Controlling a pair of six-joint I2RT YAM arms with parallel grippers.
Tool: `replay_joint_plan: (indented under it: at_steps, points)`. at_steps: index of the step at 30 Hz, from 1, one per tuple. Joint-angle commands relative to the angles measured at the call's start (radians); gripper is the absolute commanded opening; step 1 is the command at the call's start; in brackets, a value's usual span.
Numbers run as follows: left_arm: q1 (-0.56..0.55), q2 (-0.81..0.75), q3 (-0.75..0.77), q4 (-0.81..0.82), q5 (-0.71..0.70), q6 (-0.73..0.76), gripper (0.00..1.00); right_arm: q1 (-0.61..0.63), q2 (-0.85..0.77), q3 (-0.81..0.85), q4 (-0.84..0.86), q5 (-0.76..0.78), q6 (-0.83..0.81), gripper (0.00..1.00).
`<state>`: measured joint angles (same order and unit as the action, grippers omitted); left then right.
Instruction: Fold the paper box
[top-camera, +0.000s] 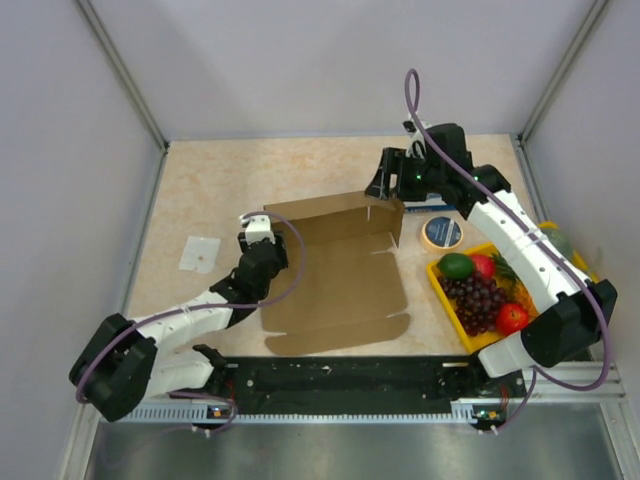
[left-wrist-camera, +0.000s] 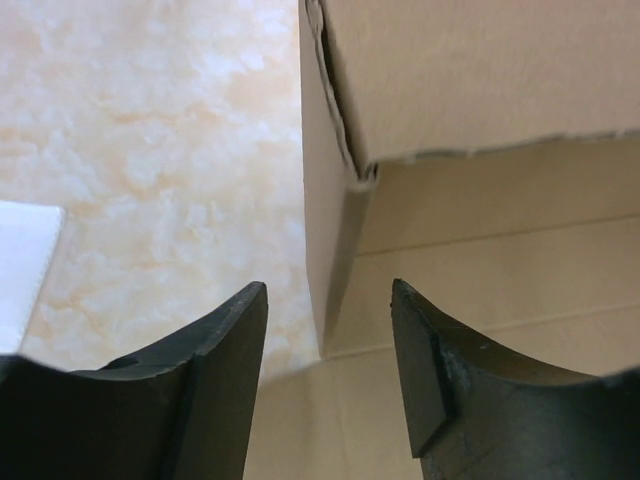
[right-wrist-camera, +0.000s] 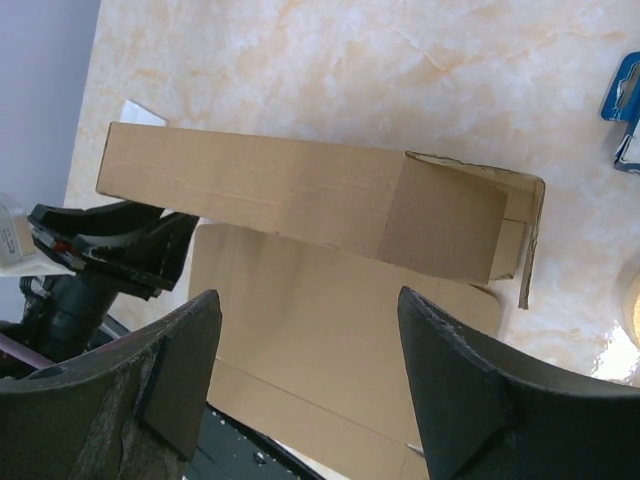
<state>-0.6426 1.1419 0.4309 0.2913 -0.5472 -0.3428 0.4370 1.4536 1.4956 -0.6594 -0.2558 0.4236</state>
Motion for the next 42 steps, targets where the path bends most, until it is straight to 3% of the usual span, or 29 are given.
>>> replay_joint_plan:
  at_steps: [1, 4, 8, 15, 25, 39, 42]
  points:
    - [-0.005, 0.032, 0.035, 0.198, -0.128, 0.077, 0.54, -0.011, -0.038, -0.029, 0.049, -0.016, 0.012, 0.71]
    - [-0.003, 0.038, 0.025, 0.256, -0.116, 0.112, 0.49, -0.032, -0.026, -0.041, 0.049, -0.043, 0.053, 0.71]
    - [-0.003, 0.073, 0.009, 0.304, -0.108, 0.114, 0.35, -0.049, 0.01, -0.028, 0.052, -0.063, 0.124, 0.63]
    - [-0.005, 0.147, 0.051, 0.321, -0.126, 0.154, 0.0, -0.049, 0.068, -0.001, 0.052, -0.06, 0.116, 0.61]
    - [-0.005, 0.003, -0.004, 0.339, -0.134, 0.134, 0.0, -0.027, 0.057, -0.092, 0.058, 0.001, 0.199, 0.54]
    - [-0.008, -0.11, 0.003, 0.25, -0.1, 0.12, 0.0, 0.029, 0.041, -0.133, 0.273, -0.111, 0.469, 0.5]
    - [-0.009, -0.123, -0.001, 0.237, -0.083, 0.111, 0.0, 0.028, 0.014, -0.144, 0.305, -0.114, 0.512, 0.39]
